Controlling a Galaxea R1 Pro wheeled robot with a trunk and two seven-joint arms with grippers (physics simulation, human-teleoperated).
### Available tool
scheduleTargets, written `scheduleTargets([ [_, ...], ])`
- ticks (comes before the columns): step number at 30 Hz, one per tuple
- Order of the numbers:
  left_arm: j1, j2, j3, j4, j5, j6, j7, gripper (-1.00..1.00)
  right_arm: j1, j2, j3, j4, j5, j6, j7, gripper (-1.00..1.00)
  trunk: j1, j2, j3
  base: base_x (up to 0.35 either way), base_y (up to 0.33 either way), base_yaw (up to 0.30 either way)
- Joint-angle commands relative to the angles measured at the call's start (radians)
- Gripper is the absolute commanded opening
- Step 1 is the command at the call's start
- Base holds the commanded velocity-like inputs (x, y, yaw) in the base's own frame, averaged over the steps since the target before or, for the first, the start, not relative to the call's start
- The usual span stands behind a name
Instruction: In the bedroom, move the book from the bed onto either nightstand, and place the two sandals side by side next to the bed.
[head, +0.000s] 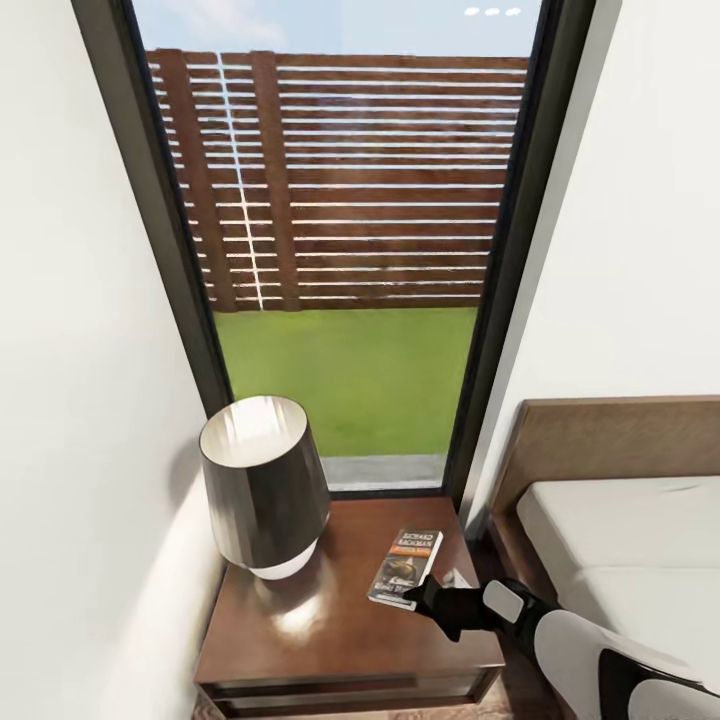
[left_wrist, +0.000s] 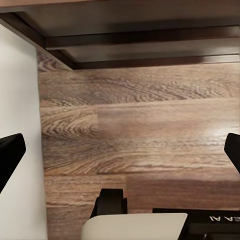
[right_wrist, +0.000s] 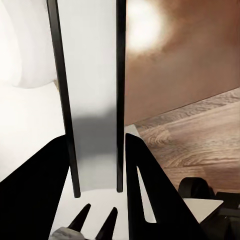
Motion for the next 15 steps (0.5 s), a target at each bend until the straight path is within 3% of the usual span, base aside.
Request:
scheduleTargets([
  [1,-0.001,0.000,-0.009,0.001,0.008,-0.004,0.005,1.00,-0.004,0.001,-0.008,0.001,0.010,0.013,-0.003,-1.00,0.004,-0.008,-0.004,0.000,0.000,0.000],
  [8,-0.001,0.000,-0.010,0.000,0.007,-0.004,0.005,1.00,-0.013,0.003,-0.008,0.001,0.009,0.027,-0.035,-1.00,0.031,-0.057,-0.026,0.000,0.000,0.000],
  [15,-0.001,-0.002,-0.015,-0.002,0.002,-0.005,0.007,1.00,-0.033,0.000,-0.008,0.000,0.008,0.057,-0.056,-1.00,0.031,-0.057,-0.026,0.000,0.000,0.000],
])
